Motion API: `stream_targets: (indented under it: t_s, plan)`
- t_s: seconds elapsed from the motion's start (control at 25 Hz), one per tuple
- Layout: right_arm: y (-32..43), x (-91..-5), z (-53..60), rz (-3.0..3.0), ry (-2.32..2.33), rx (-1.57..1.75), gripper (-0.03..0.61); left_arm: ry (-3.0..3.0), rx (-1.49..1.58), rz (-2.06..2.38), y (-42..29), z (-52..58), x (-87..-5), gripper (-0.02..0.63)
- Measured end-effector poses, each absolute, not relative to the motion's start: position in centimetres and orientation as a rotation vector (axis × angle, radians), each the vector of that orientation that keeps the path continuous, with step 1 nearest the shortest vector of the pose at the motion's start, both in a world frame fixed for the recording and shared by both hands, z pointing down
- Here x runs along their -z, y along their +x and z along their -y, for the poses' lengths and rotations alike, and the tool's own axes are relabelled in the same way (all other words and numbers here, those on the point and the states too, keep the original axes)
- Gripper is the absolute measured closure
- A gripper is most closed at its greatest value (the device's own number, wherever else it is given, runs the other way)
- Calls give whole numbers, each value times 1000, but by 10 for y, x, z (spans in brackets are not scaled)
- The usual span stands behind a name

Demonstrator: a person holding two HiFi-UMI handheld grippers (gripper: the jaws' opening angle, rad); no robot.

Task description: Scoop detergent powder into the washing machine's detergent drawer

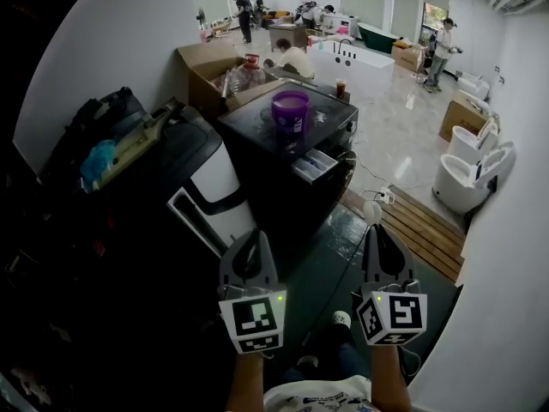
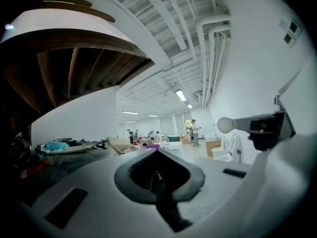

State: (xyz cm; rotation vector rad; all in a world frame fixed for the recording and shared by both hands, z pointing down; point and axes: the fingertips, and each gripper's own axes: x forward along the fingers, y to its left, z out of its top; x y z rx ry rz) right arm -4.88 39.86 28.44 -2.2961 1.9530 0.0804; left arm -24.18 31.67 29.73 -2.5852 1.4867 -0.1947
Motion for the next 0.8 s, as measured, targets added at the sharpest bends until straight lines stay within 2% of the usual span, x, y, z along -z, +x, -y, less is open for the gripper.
stream_targets:
  t_s: [0.8]
  plan:
    - [74, -280, -238, -2101, -2171, -67, 557, -2499, 217, -1643, -126, -182, -294, 612]
